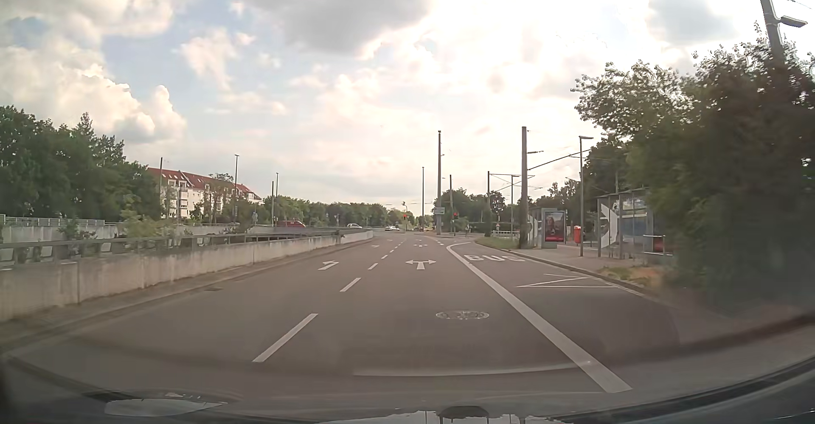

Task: Follow the waypoints while adhering to traffic rules and regulations

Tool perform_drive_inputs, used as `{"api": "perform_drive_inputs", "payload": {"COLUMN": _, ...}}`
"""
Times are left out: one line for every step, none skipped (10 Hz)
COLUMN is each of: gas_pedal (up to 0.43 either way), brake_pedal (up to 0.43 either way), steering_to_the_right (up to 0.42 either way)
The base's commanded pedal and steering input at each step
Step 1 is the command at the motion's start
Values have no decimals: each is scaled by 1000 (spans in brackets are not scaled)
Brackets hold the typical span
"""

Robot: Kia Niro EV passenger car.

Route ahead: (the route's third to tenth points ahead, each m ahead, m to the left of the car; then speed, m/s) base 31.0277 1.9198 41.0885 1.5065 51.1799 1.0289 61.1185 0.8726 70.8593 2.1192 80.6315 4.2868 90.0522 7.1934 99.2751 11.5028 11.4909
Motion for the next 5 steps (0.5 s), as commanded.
{"api": "perform_drive_inputs", "payload": {"gas_pedal": 20, "brake_pedal": 0, "steering_to_the_right": 5}}
{"api": "perform_drive_inputs", "payload": {"gas_pedal": 20, "brake_pedal": 0, "steering_to_the_right": 5}}
{"api": "perform_drive_inputs", "payload": {"gas_pedal": 20, "brake_pedal": 0, "steering_to_the_right": 4}}
{"api": "perform_drive_inputs", "payload": {"gas_pedal": 20, "brake_pedal": 0, "steering_to_the_right": 4}}
{"api": "perform_drive_inputs", "payload": {"gas_pedal": 20, "brake_pedal": 0, "steering_to_the_right": 4}}
